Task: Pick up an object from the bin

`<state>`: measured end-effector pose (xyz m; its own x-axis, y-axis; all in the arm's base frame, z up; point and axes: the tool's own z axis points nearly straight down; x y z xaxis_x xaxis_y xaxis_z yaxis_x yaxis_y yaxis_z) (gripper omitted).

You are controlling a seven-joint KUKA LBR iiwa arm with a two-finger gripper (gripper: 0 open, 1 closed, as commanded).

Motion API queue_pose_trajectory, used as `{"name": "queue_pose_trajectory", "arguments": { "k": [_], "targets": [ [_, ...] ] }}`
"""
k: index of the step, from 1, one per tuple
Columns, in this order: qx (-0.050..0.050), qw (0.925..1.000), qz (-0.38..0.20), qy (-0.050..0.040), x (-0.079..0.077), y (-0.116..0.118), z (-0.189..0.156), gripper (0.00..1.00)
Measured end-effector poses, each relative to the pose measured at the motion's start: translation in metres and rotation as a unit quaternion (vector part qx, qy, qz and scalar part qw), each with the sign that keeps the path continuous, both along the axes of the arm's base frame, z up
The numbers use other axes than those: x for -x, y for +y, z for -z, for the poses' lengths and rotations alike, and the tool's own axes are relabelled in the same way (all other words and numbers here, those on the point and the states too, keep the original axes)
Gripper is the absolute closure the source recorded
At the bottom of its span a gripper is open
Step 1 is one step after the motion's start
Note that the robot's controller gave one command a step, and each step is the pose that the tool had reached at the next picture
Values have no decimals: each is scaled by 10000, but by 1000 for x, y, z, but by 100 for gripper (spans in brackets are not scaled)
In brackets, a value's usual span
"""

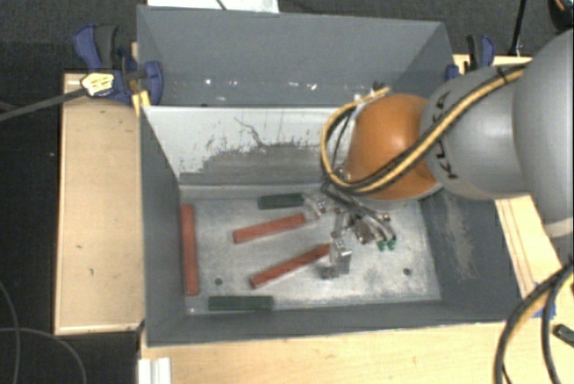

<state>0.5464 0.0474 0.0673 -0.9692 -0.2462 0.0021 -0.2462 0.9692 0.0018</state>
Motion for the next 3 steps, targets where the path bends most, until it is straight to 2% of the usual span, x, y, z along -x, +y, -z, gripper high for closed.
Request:
{"name": "queue_pose_trajectory", "arguments": {
  "k": [1,2,3],
  "targets": [
    [10,10000,26,-36,-5,-46,-3,0],
    [-8,9553,-2957,-6,20,15,-3,0],
    [-7,9563,-2924,-42,18,15,-5,100]
  ]
}}
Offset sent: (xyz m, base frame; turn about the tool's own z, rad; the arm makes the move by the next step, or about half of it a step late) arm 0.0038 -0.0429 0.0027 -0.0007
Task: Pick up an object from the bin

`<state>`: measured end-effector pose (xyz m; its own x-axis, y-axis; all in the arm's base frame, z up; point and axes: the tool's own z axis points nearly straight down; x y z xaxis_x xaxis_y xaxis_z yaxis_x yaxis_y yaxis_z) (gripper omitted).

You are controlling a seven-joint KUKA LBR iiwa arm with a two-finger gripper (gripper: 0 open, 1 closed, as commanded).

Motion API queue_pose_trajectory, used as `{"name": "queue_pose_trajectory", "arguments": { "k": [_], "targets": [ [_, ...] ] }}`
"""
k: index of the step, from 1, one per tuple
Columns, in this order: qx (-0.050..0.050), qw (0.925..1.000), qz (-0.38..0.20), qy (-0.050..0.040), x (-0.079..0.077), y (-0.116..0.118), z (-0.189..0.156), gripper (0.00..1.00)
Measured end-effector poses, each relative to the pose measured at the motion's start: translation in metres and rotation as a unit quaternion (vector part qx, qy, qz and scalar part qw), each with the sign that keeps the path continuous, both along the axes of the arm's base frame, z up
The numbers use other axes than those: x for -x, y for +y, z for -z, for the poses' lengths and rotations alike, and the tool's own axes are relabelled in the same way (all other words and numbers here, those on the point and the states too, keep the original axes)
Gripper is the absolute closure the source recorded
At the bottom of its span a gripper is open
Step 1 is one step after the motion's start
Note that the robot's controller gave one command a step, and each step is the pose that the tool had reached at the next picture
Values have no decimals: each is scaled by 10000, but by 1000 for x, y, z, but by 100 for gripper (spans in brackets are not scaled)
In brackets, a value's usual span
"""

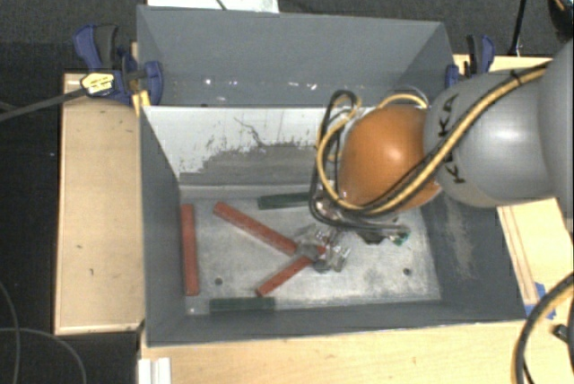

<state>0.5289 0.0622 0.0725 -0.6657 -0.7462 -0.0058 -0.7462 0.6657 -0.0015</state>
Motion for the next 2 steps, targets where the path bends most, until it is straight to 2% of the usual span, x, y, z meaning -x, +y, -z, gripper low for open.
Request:
{"name": "queue_pose_trajectory", "arguments": {
  "k": [1,2],
  "targets": [
    [16,9996,-284,-46,-66,-27,-61,100],
    [2,9998,180,-7,-33,-11,-110,100]
  ]
}}
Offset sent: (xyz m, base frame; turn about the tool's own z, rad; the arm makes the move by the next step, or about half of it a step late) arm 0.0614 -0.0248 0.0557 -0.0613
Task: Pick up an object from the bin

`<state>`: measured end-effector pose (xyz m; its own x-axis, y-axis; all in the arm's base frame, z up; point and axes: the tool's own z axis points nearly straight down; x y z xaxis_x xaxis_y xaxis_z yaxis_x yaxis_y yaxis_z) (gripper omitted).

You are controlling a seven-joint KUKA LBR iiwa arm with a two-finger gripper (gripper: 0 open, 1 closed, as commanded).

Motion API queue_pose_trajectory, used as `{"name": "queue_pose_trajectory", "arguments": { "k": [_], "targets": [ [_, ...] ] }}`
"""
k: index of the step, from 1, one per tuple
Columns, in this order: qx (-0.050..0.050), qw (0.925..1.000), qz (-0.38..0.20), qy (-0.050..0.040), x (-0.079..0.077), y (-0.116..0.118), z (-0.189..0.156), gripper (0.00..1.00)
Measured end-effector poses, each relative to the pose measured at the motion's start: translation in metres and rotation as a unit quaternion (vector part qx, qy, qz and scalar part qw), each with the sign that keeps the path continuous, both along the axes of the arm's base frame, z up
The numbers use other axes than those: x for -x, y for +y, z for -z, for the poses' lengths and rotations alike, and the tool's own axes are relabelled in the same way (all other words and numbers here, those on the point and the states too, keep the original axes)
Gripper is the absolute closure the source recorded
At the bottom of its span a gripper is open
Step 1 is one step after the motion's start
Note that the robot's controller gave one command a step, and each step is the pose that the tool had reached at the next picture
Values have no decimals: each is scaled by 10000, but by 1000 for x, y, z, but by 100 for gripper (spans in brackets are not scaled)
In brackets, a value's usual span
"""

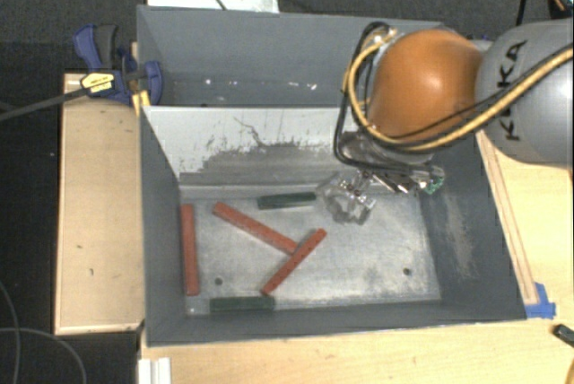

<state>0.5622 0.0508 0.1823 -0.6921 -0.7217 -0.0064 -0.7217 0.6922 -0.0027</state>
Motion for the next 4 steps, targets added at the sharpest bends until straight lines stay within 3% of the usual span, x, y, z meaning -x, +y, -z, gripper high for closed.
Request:
{"name": "queue_pose_trajectory", "arguments": {
  "k": [1,2,3,4],
  "targets": [
    [4,10000,19,20,0,-1,2,0],
    [4,9939,-1101,50,2,11,115,0],
    [4,9943,-1069,13,0,11,111,100],
    [1,9977,-678,-4,-4,23,65,100]
  ]
}}
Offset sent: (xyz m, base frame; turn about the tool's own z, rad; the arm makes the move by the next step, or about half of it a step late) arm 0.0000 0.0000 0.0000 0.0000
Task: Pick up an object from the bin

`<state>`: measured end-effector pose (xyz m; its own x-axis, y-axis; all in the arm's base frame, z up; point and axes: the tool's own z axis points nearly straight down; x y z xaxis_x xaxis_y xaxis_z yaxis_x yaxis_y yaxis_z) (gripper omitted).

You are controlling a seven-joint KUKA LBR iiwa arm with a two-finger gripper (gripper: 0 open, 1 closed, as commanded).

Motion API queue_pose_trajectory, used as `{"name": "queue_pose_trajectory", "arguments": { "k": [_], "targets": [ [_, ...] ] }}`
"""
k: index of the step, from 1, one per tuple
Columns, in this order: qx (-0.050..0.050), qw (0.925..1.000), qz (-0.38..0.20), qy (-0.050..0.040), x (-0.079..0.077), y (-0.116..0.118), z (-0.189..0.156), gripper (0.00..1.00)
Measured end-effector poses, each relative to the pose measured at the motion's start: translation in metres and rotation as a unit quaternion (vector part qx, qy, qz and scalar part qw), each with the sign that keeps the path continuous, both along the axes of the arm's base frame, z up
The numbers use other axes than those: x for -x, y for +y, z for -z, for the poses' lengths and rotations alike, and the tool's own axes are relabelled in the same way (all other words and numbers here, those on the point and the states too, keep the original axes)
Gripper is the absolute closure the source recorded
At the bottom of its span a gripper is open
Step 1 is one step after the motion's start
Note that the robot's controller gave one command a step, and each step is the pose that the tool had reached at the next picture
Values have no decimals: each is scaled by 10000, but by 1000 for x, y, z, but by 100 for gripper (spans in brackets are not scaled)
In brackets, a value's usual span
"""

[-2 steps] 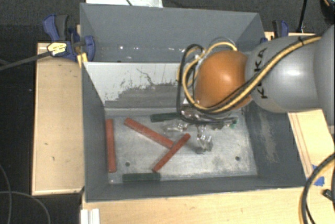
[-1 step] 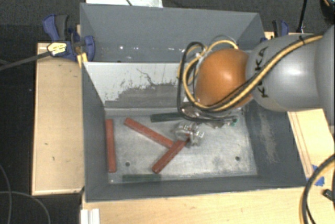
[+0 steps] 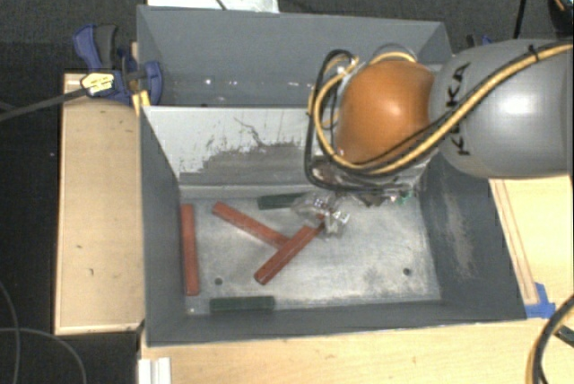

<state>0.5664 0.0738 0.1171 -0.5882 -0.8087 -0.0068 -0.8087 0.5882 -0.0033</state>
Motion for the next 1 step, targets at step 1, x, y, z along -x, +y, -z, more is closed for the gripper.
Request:
{"name": "queue_pose_trajectory", "arguments": {
  "k": [1],
  "targets": [
    [9,10000,-85,-21,9,0,-129,100]
  ]
}}
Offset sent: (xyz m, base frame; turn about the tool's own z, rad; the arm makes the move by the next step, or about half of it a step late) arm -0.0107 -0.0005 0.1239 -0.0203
